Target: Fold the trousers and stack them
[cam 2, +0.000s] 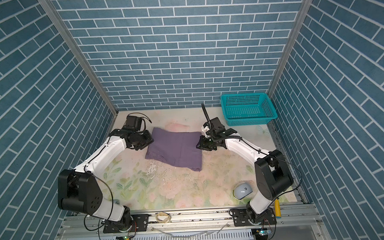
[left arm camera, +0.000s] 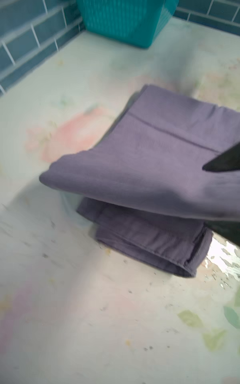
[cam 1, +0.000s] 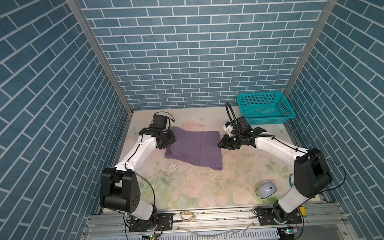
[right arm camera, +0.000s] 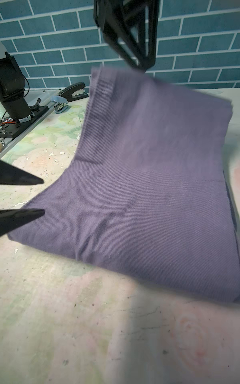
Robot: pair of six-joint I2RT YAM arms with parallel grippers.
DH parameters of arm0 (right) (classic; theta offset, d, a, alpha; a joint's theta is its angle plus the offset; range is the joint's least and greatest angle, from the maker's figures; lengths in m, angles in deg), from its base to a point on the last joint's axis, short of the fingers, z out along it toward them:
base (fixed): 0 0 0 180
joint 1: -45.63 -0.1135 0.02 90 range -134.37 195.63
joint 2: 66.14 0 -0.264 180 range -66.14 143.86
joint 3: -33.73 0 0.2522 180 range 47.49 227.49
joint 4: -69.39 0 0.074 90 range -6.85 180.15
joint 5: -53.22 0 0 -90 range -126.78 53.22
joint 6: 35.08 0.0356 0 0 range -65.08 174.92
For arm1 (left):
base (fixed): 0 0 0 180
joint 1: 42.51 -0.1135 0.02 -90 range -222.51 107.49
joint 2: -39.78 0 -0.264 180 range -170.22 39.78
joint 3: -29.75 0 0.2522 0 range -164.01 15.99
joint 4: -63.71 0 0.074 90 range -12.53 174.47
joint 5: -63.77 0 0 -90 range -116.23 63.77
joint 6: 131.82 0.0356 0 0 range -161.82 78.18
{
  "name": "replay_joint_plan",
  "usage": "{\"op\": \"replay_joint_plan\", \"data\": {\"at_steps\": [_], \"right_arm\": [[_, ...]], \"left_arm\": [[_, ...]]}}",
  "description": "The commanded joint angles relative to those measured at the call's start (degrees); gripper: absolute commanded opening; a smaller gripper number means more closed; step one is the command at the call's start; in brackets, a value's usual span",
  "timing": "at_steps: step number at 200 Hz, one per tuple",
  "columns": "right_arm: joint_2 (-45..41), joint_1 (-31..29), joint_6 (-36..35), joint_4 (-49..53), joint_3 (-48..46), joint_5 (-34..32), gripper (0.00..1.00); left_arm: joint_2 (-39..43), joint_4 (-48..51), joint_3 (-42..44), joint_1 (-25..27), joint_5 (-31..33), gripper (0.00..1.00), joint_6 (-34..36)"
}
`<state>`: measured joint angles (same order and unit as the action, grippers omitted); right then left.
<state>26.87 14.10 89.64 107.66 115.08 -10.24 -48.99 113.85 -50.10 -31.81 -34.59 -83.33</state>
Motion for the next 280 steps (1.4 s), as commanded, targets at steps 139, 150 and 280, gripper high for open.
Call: {"op": "replay_joint_plan", "data": {"at_steps": [139,150,280], "right_arm": [[10.16,-2.48,-0.35,-5.39,-7.5,4.05,0.0],[11.76,-2.65,-0.35,-5.21,-6.8,4.12,0.0],[29.38,-9.35,-2.26,2.57,35.06,9.82,0.0]], "left_arm": [[-10.62,-7.42,2.26,8.51,-3.77,0.37,-5.2],[-11.85,-7.8,2.06,8.08,-4.03,0.39,-4.83],[-16.56,-0.78,-13.67,-10.86,-3.88,0.51,6.34]]}}
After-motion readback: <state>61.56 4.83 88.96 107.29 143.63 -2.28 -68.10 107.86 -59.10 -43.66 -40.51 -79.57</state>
